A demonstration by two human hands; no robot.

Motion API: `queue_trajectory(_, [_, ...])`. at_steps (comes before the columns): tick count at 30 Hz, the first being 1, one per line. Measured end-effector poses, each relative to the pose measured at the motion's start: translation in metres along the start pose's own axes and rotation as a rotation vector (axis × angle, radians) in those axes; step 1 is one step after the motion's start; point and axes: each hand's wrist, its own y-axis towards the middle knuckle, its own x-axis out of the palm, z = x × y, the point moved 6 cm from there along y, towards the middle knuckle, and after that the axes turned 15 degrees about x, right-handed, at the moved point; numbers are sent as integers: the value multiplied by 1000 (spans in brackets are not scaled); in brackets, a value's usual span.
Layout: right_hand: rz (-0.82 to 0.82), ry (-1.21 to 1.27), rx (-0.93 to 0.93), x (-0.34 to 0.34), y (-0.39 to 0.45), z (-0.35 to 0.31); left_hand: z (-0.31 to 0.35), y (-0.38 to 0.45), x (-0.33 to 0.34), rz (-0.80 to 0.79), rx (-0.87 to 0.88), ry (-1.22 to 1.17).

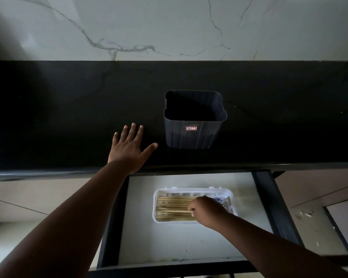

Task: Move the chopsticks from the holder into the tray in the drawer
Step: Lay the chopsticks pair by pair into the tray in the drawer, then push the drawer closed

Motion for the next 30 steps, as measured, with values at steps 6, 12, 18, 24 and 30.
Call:
queue_trajectory(6, [51, -50, -26, -5, -4, 1, 0, 1, 1, 5, 2, 8])
queue_trajectory(12, [182, 41, -24, -26, -28, 6, 2, -3, 1, -4, 21, 1])
queue_trajectory(18, [417, 207, -30, -54, -76, 24, 10, -32, 8, 9, 92, -14])
queue_trajectory(24, [549, 169, -52, -43, -121, 38, 27, -102, 27, -6, 118, -78])
queue_trajectory(30, [657, 68, -215, -25, -160, 35, 76, -198, 61, -51, 141, -139])
